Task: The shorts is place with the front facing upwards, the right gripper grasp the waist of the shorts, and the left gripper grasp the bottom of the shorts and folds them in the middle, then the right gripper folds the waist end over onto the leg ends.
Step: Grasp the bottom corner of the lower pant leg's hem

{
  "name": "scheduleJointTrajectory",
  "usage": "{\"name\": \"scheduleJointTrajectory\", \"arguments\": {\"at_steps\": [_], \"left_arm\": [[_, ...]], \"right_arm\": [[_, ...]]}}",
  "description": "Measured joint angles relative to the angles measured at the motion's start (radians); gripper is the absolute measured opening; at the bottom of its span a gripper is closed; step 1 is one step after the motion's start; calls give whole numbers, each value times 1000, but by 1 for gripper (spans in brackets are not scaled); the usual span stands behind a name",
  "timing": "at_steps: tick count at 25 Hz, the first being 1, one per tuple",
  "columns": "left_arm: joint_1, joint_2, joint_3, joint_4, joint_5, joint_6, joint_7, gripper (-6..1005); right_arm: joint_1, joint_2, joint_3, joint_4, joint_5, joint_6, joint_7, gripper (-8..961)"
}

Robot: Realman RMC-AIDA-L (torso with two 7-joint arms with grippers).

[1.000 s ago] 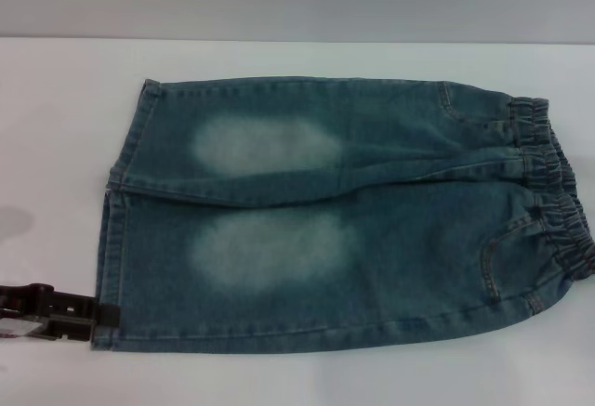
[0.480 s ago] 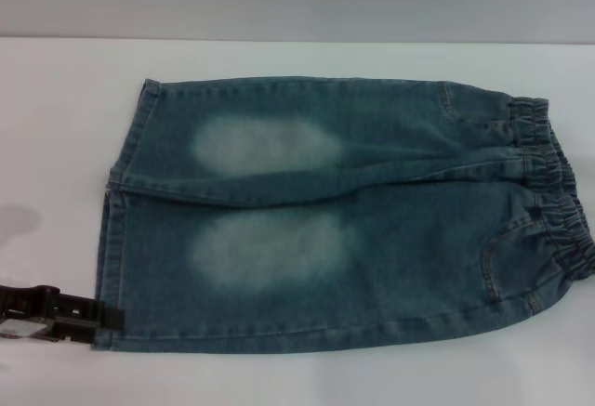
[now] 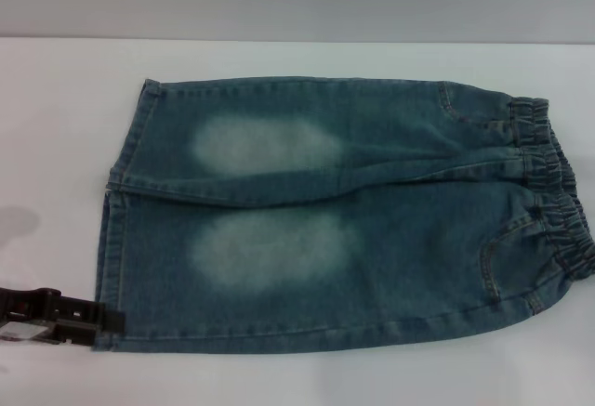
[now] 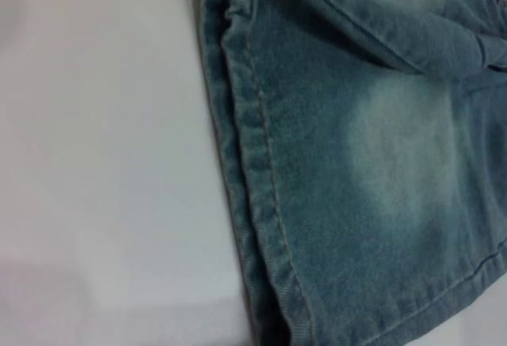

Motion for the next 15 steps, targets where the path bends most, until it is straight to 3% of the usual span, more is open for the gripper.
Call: {"name": "scheduleJointTrajectory", "arguments": {"at_steps": [15], "left_arm": [[0, 7, 0, 0, 0, -7, -3, 722]], "right_arm": [[-2, 0, 0, 1, 0, 0, 0, 539]]}}
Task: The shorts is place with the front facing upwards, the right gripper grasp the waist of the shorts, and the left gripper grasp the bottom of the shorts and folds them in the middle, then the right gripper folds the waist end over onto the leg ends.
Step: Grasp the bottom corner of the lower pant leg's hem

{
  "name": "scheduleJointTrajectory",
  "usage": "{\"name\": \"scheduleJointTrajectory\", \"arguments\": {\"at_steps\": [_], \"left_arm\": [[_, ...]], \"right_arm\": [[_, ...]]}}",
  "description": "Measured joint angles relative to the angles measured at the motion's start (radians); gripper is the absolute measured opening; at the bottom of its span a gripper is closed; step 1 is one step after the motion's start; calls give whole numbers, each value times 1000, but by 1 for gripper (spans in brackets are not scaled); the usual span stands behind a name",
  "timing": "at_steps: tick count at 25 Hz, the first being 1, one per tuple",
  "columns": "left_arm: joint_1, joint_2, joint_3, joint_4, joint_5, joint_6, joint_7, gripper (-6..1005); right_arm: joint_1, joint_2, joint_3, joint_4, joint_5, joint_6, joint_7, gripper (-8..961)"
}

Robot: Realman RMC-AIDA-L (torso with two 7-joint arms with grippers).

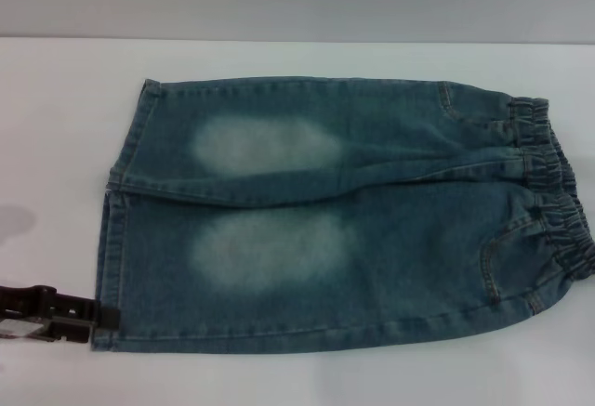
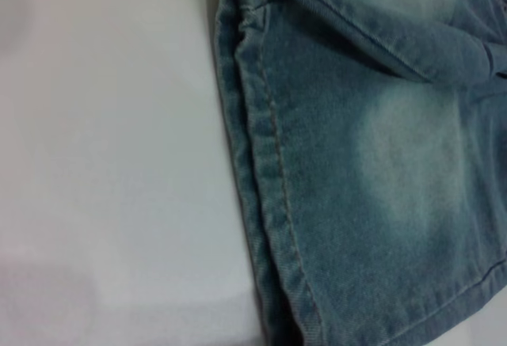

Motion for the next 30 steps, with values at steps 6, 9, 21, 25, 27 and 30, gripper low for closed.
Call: {"name": "scheduleJointTrajectory", "arguments": {"at_steps": [6, 9, 21, 25, 27, 30], "left_arm": [[3, 0, 1, 0, 7, -1, 0, 723], [0, 0, -4, 0, 24, -2, 1, 723], [-4, -9, -5, 0, 26, -1, 7, 703], [-10, -13, -6, 0, 26, 1, 8, 694], [-12, -14, -7, 0, 26, 2, 8, 689], [-24, -20, -9, 0, 20, 14, 10, 682]], "right_arm": [[-3, 0, 0, 1, 0, -3, 0, 539], [-3, 0, 0, 1, 0, -4, 0, 539], [0, 0, -2, 0, 0, -5, 6, 539], [0, 0, -2, -2, 0, -5, 8, 539], [0, 0, -2, -3, 0, -4, 8, 540], [1, 0, -2, -3, 0, -2, 8, 540]]}}
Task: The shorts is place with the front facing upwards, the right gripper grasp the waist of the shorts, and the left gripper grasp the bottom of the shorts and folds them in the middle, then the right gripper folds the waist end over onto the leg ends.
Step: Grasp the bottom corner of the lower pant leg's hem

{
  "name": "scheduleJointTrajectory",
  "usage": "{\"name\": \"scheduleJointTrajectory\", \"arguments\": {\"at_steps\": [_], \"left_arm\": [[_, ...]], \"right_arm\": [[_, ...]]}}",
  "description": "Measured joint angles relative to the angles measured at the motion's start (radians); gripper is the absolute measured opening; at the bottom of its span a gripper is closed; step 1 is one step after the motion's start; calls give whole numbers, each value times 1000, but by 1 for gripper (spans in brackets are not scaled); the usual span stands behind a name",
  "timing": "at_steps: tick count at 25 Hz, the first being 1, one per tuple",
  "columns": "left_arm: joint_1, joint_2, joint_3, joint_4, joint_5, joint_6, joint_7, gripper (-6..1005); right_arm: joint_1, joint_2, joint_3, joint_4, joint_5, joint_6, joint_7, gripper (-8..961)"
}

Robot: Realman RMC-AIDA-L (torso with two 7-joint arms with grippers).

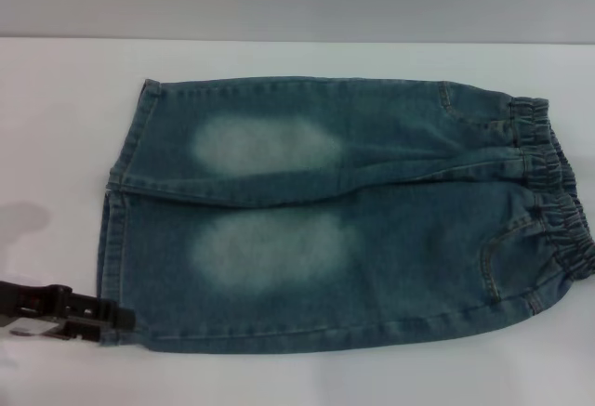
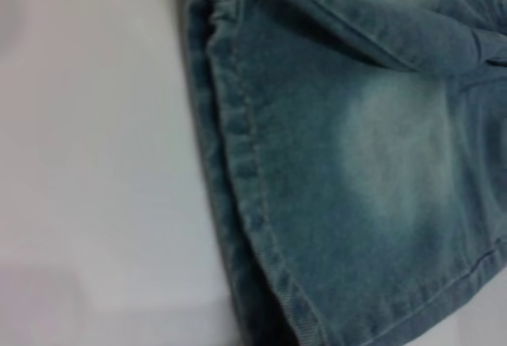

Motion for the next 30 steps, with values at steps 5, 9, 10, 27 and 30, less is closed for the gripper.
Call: {"name": "scheduleJointTrajectory", "arguments": {"at_steps": [5, 9, 10, 27, 30], "left_arm": [[-15, -5, -4, 0, -2, 19, 1, 671], [-24, -8, -13, 0, -2, 19, 1, 661], [-24, -8, -13, 0, -2, 19, 1, 659], [-23, -6, -13, 2, 2, -2, 13, 541], [-21, -6, -13, 2, 3, -5, 11, 417]], "right_arm": [[-1, 0, 0, 0, 0, 0, 0, 539], [-2, 0, 0, -1, 0, 1, 0, 539], [-2, 0, 0, -1, 0, 1, 0, 539], [4, -2, 9, -17, 8, 8, 1, 536], [4, -2, 9, -19, 8, 10, 1, 536]]}}
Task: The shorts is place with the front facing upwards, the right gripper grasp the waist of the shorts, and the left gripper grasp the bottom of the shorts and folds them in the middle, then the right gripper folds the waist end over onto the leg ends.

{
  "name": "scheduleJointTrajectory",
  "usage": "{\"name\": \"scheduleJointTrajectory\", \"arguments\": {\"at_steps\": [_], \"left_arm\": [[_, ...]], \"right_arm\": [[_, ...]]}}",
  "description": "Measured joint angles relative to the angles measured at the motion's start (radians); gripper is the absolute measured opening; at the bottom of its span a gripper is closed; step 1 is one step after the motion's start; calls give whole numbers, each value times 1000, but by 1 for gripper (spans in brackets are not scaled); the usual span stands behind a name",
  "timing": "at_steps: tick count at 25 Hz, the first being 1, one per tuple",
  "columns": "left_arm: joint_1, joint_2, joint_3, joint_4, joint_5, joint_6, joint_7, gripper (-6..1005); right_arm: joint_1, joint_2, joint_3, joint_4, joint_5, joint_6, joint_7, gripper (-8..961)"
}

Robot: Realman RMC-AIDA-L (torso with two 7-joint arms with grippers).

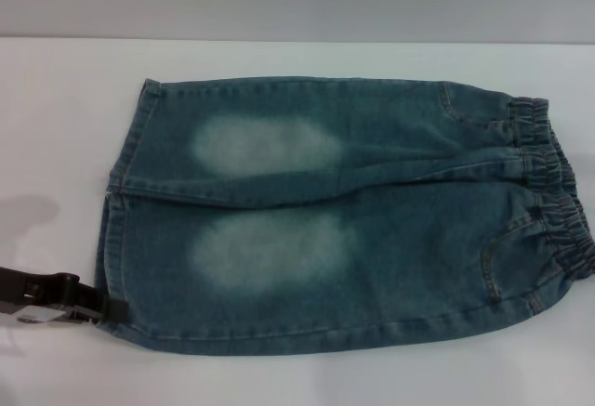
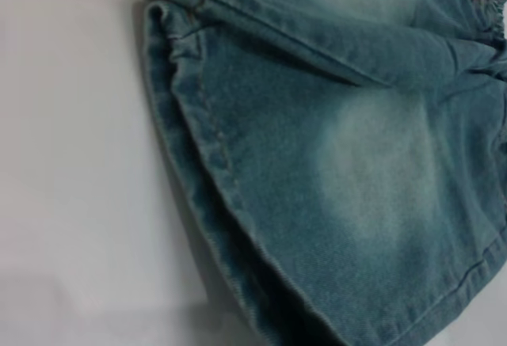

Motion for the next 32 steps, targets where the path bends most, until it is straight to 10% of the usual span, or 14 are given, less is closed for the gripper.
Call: {"name": "scheduleJointTrajectory", "arguments": {"at_steps": [2, 16, 29, 32], "left_arm": [[3, 0, 0, -1, 0, -10, -13, 154], [0, -18, -53, -11, -5, -71, -48, 43], [-11, -23, -79, -3, -6, -134, -46, 45], [-24, -23, -97, -2, -6, -153, -41, 46]], "right_arm": [[0, 0, 1, -1, 0, 0, 1, 536], [-41, -13, -119, -206, -179, -41, 427, 534], [21, -194, -277, -758, -989, -417, 1295, 535], [62, -207, -289, -812, -1116, -464, 1347, 534]]}}
